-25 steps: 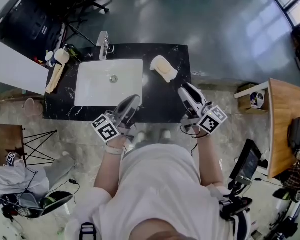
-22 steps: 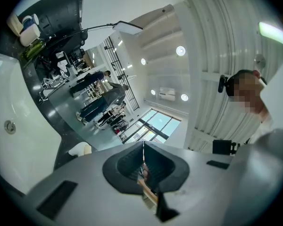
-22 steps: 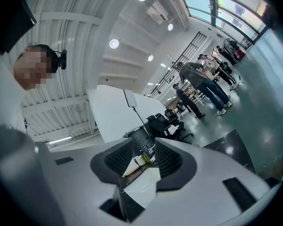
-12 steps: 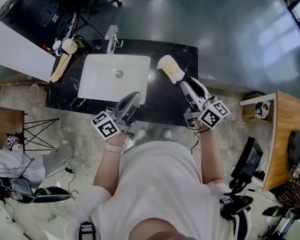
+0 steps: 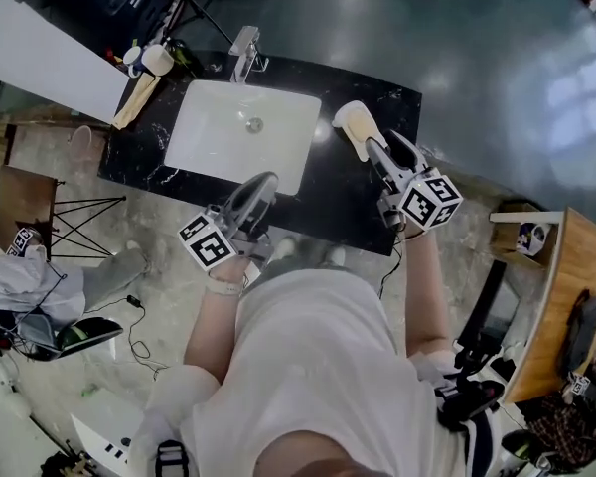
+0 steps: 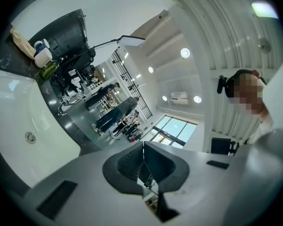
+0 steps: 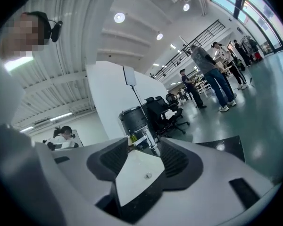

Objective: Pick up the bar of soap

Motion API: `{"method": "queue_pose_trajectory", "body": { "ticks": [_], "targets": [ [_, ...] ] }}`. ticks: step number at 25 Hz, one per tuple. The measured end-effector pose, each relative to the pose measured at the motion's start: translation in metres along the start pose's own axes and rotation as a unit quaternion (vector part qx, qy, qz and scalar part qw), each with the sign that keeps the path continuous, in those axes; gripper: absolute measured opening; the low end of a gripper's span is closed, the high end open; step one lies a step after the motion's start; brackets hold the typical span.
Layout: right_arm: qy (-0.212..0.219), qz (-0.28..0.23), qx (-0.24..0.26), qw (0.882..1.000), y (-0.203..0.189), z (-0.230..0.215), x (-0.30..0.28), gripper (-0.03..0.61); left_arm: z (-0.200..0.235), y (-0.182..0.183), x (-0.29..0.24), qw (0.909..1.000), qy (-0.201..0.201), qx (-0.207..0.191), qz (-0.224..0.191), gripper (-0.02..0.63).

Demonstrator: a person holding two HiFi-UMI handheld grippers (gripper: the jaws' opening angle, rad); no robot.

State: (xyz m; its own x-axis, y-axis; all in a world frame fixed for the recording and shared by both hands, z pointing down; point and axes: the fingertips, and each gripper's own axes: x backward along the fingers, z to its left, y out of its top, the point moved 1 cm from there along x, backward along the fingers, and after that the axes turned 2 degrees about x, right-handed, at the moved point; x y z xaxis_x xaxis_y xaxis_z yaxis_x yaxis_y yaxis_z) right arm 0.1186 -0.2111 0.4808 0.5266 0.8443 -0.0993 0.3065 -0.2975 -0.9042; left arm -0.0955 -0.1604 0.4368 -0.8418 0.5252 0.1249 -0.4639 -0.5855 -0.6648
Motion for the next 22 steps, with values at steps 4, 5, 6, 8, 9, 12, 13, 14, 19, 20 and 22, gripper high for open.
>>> {"method": "queue_pose_trajectory", "body": {
  "ticks": [4,5,6,8,9,12,13,14,19,20,22],
  "targets": [
    [-0.014,0.048,0.018,0.999,-0.020,-0.027,-0.023,0.224,0.006,-0.002,0.003,0.9996,0.025,0.000,-0.010,0.008],
    [-0.018,0.061,0.024,0.998,-0.026,-0.033,-0.028,0.229,0.008,-0.002,0.004,0.9994,0.031,0.000,-0.012,0.008],
    [-0.024,0.074,0.032,0.996,-0.032,-0.040,-0.033,0.233,0.010,-0.002,0.006,0.9992,0.036,0.000,-0.015,0.008],
    [-0.038,0.103,0.051,0.993,-0.045,-0.053,-0.043,0.238,0.014,-0.002,0.010,0.9987,0.047,0.000,-0.021,0.008],
    [-0.045,0.117,0.060,0.990,-0.051,-0.059,-0.047,0.238,0.016,-0.001,0.012,0.9983,0.053,0.000,-0.023,0.008],
    [-0.061,0.154,0.088,0.982,-0.067,-0.076,-0.060,0.239,0.022,-0.001,0.017,0.9972,0.068,0.000,-0.032,0.008],
    [-0.064,0.165,0.097,0.979,-0.072,-0.081,-0.063,0.241,0.023,-0.001,0.019,0.9968,0.072,0.000,-0.035,0.008],
    [-0.067,0.176,0.104,0.977,-0.076,-0.085,-0.067,0.241,0.024,-0.001,0.021,0.9964,0.077,0.000,-0.038,0.008],
    [-0.088,0.229,0.145,0.959,-0.097,-0.104,-0.079,0.244,0.030,-0.003,0.029,0.9940,0.098,0.003,-0.048,0.008],
    [-0.088,0.239,0.152,0.955,-0.101,-0.107,-0.081,0.244,0.031,-0.003,0.031,0.9935,0.102,0.004,-0.050,0.008],
    [-0.086,0.254,0.158,0.950,-0.109,-0.110,-0.085,0.244,0.034,-0.003,0.035,0.9925,0.109,0.006,-0.055,0.008]
  ]
}}
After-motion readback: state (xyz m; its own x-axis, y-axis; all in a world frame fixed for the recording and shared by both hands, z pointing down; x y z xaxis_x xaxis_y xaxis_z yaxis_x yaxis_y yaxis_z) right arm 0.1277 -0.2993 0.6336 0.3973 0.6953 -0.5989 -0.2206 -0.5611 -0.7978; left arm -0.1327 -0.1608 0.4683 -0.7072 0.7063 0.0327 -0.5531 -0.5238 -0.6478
